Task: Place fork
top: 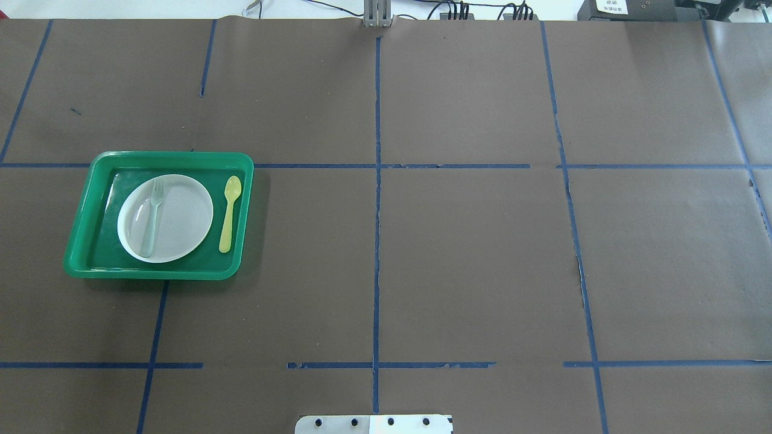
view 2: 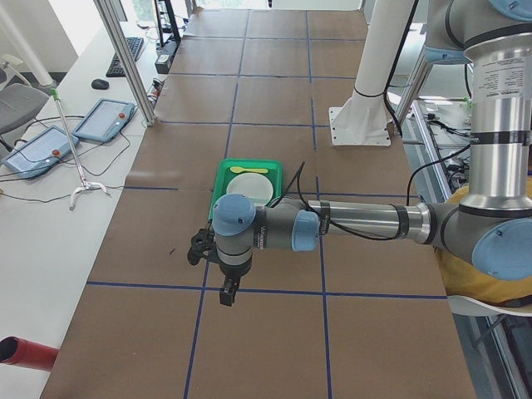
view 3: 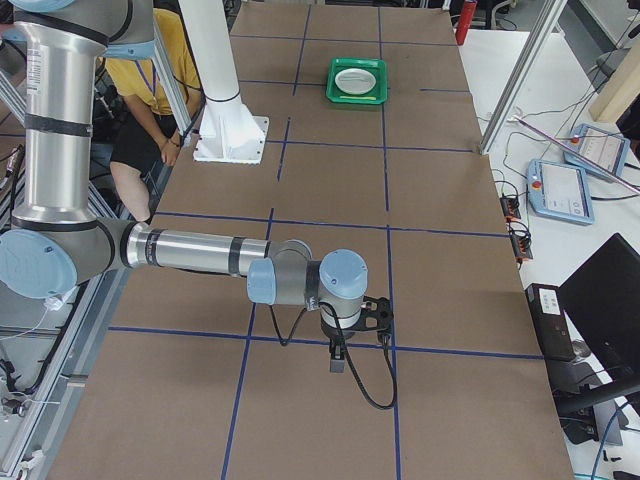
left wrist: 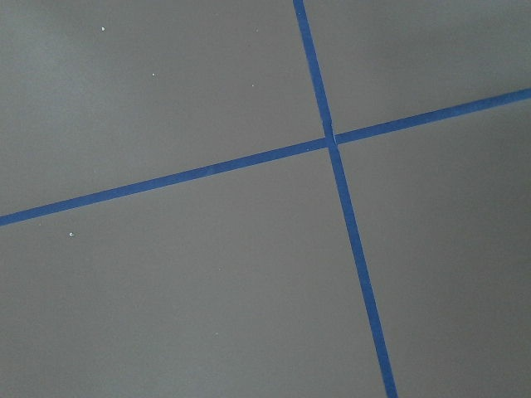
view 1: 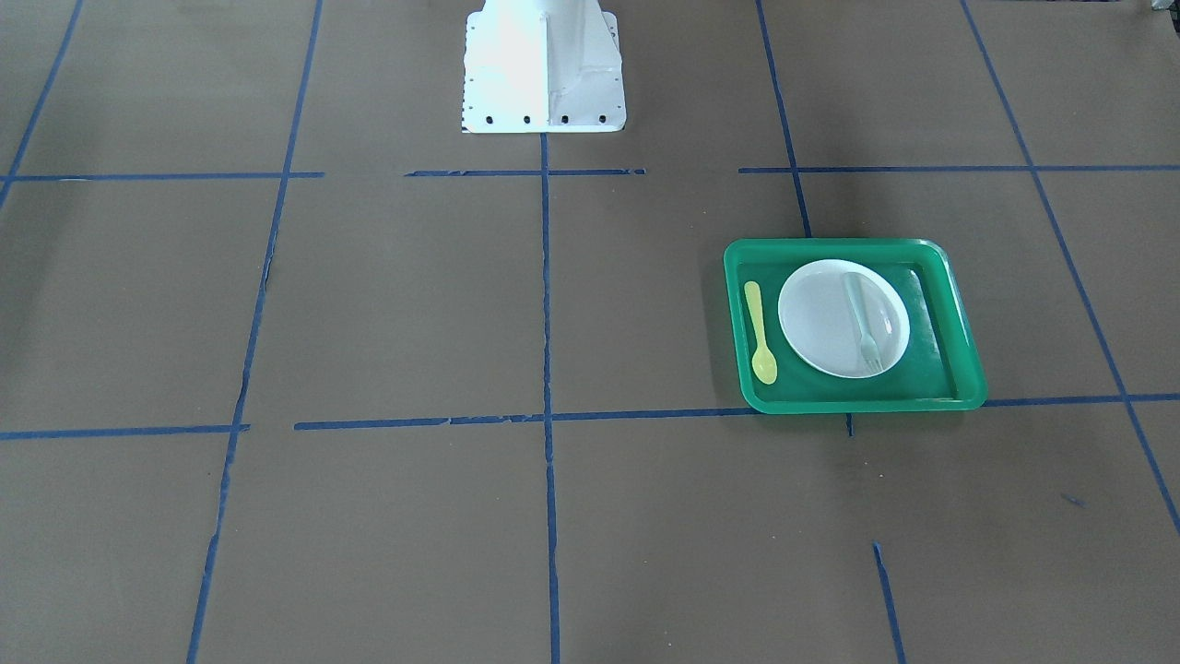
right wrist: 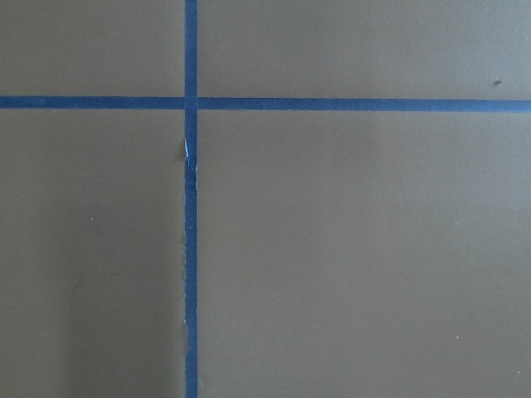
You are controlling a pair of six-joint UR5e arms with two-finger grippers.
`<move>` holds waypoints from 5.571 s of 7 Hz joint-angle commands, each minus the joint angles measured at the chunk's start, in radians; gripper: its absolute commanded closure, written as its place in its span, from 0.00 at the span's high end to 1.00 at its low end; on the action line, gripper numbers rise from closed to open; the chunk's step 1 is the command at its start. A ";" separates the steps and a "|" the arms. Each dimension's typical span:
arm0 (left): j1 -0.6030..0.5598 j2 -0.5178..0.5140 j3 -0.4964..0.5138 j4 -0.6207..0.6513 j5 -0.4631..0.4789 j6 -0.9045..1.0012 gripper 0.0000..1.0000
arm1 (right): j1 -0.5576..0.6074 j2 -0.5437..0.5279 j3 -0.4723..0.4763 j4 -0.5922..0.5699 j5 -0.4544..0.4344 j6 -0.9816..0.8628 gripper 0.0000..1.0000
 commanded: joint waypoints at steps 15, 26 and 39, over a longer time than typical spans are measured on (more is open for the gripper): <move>0.813 -0.189 -0.035 -0.483 0.253 -1.149 0.98 | 0.000 0.000 0.000 0.000 -0.001 -0.001 1.00; 0.870 -0.176 -0.008 -0.474 0.279 -1.178 0.59 | 0.000 0.000 0.000 0.000 -0.001 0.000 1.00; 0.678 -0.129 0.011 -0.490 0.058 -1.102 0.00 | 0.000 0.000 0.000 0.000 -0.001 0.000 1.00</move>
